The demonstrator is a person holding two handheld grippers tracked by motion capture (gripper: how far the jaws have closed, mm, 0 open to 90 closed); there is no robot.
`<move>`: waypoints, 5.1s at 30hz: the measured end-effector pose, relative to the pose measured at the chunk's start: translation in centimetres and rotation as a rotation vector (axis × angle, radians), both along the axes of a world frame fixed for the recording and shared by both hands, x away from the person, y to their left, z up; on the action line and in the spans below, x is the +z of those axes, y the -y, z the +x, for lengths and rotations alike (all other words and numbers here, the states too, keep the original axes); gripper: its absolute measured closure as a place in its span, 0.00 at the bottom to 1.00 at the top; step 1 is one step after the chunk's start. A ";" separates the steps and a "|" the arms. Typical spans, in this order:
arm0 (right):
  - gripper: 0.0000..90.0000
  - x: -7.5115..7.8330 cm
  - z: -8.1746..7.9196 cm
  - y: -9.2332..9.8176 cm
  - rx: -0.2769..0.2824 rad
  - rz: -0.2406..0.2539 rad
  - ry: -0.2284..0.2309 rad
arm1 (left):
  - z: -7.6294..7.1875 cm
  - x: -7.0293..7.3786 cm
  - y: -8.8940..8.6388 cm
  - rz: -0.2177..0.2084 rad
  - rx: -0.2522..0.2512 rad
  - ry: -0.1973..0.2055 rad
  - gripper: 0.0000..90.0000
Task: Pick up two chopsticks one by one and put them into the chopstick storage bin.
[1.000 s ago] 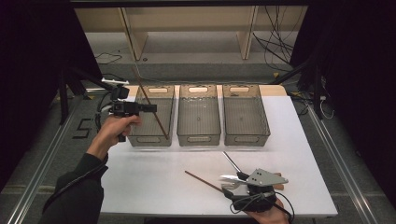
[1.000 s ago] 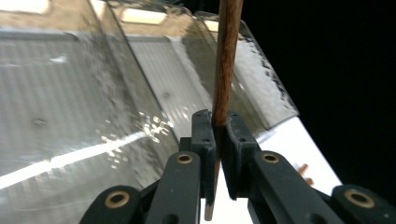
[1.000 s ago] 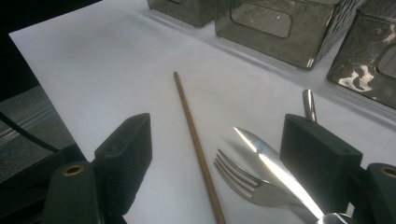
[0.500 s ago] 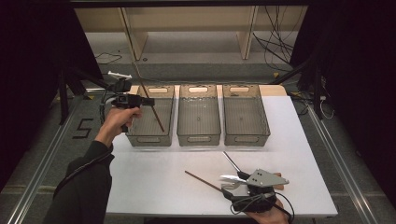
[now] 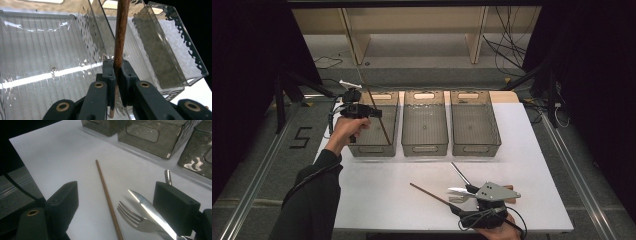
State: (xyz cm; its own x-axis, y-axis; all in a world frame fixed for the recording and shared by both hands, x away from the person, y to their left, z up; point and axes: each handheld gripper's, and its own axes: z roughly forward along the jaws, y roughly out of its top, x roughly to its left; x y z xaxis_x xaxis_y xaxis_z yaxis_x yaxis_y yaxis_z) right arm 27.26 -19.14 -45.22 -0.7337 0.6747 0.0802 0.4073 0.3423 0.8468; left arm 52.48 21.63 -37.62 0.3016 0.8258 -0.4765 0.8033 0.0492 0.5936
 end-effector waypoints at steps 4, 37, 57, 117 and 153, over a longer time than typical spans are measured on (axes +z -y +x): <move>0.24 0.1 0.0 0.1 -0.003 0.001 0.003 | 0.0 -0.4 0.1 0.000 0.005 -0.001 0.93; 0.24 0.1 -0.1 0.1 0.005 -0.001 0.003 | 0.1 -1.9 1.1 0.051 0.033 -0.089 0.49; 0.25 0.8 0.8 0.4 0.025 -0.070 -0.069 | -7.9 1.2 2.4 -0.006 -0.099 0.136 0.25; 0.90 -1.3 3.8 -3.9 0.135 -0.603 -0.388 | -20.0 -6.2 4.0 -0.029 -0.226 0.296 0.20; 0.95 1.2 2.2 -5.7 0.115 -0.231 -0.119 | -20.5 -7.8 9.1 -0.172 -0.250 0.152 0.27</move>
State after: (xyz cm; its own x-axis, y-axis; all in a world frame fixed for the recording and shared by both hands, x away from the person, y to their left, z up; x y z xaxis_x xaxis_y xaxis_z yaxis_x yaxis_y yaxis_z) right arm 29.47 -13.42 -44.03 -0.8011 0.5980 0.0238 0.4462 0.5703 0.6896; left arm 31.98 12.55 -45.45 0.5632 0.6282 -0.5368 0.7061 -0.0284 0.7076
